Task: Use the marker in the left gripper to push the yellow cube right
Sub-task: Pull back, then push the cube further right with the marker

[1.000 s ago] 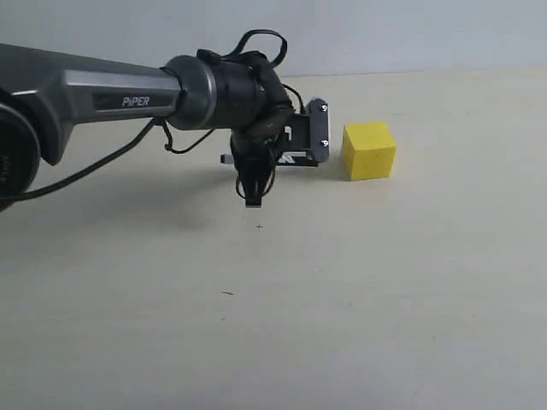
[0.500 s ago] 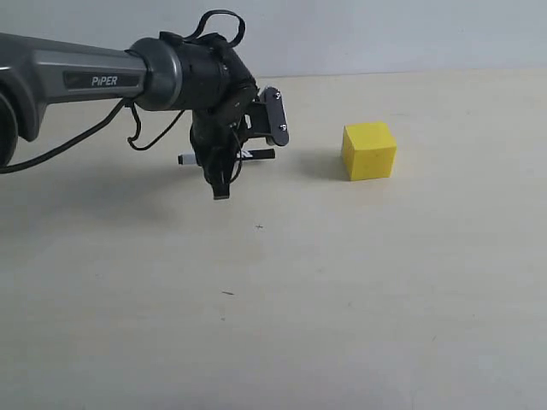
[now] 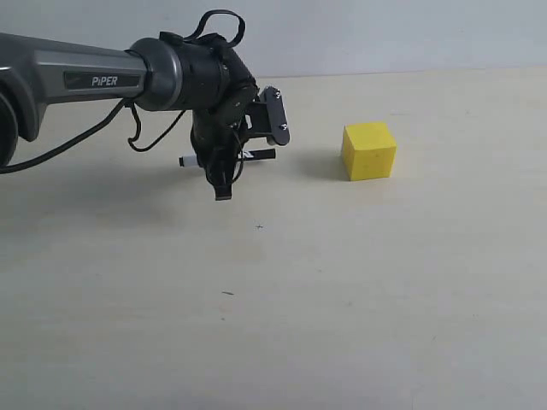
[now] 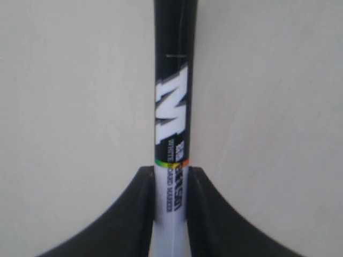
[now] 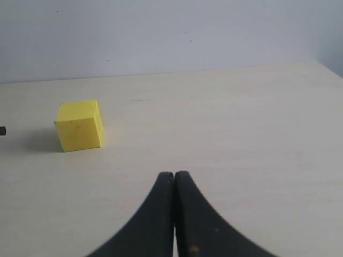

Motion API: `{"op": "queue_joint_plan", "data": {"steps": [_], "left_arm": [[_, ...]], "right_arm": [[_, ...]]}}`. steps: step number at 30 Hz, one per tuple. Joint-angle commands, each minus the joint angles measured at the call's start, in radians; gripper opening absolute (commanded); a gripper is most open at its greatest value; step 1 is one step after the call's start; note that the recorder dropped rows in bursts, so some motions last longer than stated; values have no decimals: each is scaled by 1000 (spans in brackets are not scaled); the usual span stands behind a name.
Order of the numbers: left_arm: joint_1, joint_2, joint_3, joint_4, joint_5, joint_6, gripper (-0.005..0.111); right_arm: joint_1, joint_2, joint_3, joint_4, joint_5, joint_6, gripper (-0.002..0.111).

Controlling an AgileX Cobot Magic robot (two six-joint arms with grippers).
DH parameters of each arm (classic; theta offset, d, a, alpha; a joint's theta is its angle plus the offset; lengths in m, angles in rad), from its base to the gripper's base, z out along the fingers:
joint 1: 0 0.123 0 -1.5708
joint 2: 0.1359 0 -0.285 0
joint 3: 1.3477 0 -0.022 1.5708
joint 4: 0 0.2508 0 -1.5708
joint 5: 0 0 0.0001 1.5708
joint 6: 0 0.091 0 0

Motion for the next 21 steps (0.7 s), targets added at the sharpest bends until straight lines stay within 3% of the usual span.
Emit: {"op": "queue_joint_plan", "data": {"steps": [1, 5, 7, 14, 21], "left_arm": [[1, -15, -8, -14, 2, -126, 0], [1, -37, -8, -30, 5, -330, 0], [1, -54, -8, -81, 8, -350, 0], [-20, -114, -8, -139, 37, -240, 0], [-110, -87, -8, 60, 88, -143, 0]], "right_arm": [[-2, -5, 4, -1, -4, -5, 0], [-2, -5, 4, -1, -4, -5, 0], [-2, -5, 4, -1, -4, -5, 0], [-2, -5, 4, -1, -4, -5, 0], [-2, -5, 4, -1, -4, -5, 0]]}}
